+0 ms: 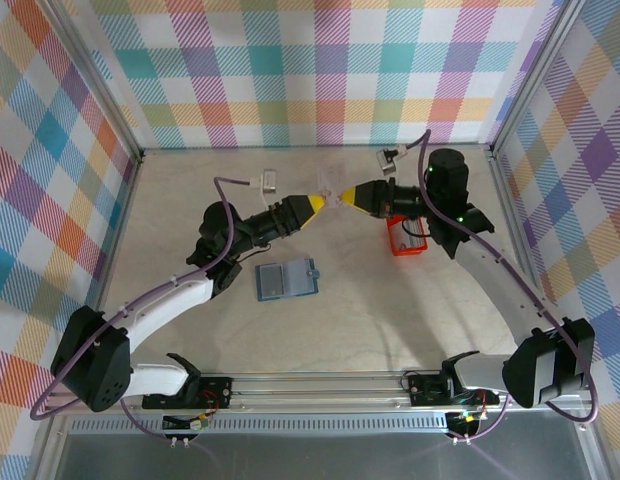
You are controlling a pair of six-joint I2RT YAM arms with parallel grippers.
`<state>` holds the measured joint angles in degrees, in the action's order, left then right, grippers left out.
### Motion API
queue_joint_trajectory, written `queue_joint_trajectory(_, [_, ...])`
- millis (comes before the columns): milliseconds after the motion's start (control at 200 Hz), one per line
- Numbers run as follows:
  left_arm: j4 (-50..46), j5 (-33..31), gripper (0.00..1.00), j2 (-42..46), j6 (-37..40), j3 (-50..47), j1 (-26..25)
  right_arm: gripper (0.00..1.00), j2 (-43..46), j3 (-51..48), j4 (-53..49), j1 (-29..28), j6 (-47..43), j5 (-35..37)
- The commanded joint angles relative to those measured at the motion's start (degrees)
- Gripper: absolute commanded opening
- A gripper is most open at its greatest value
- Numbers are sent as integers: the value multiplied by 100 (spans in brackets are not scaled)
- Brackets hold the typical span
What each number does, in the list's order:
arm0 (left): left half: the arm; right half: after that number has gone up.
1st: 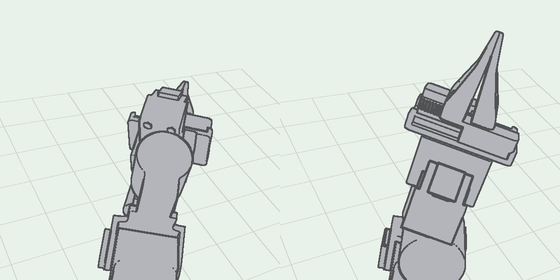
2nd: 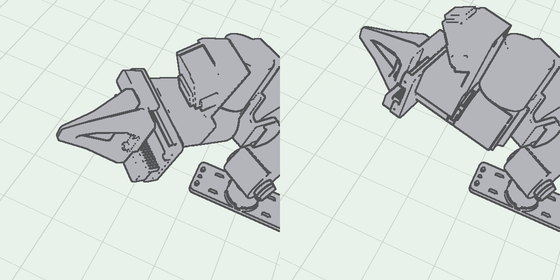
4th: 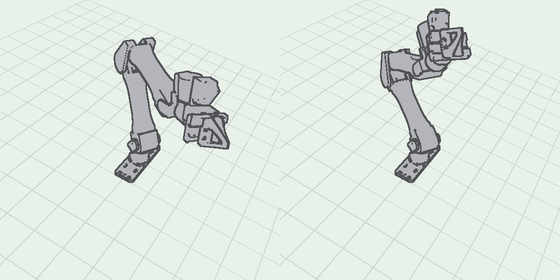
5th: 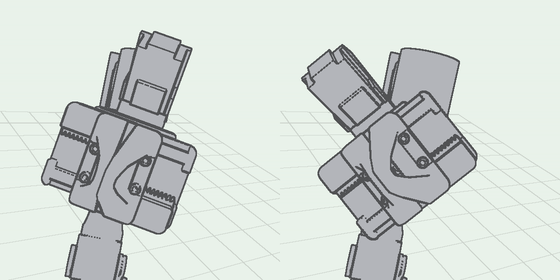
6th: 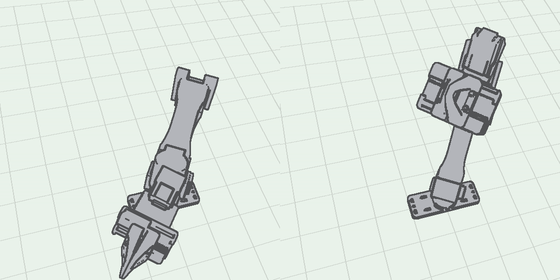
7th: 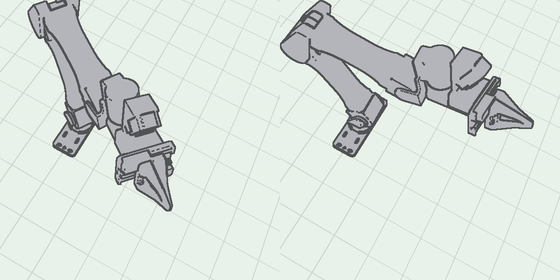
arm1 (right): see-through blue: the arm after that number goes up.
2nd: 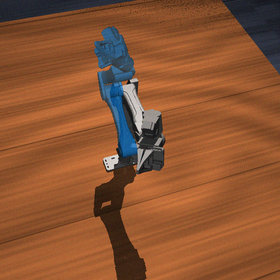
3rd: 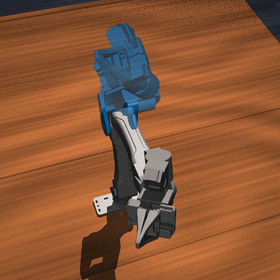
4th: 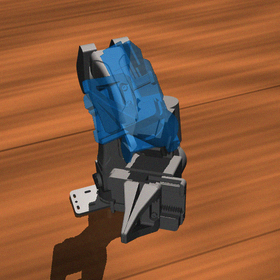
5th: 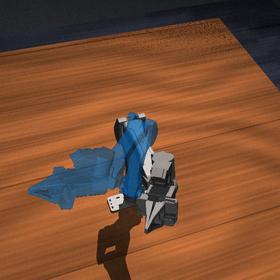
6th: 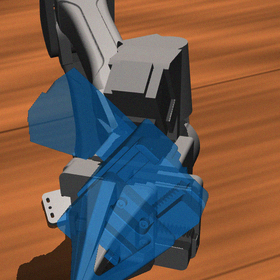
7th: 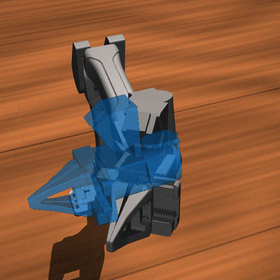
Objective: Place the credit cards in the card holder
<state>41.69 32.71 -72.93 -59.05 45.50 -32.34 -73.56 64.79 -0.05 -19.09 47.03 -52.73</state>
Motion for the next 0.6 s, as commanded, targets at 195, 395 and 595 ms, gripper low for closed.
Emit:
queue_joint_trajectory(195, [-1708,-262,95,1105,455,-712,767,0,37,-985,348,-238,-596,776])
queue_joint_trajectory(395, [-3404,-162,97,1494,1057,-876,1220,0,80,-1733,743,-792,-810,1789])
queue_joint_trajectory(595, [-4311,-200,97,1538,1477,-1119,1460,0,-273,-2116,1175,-1394,-900,2418])
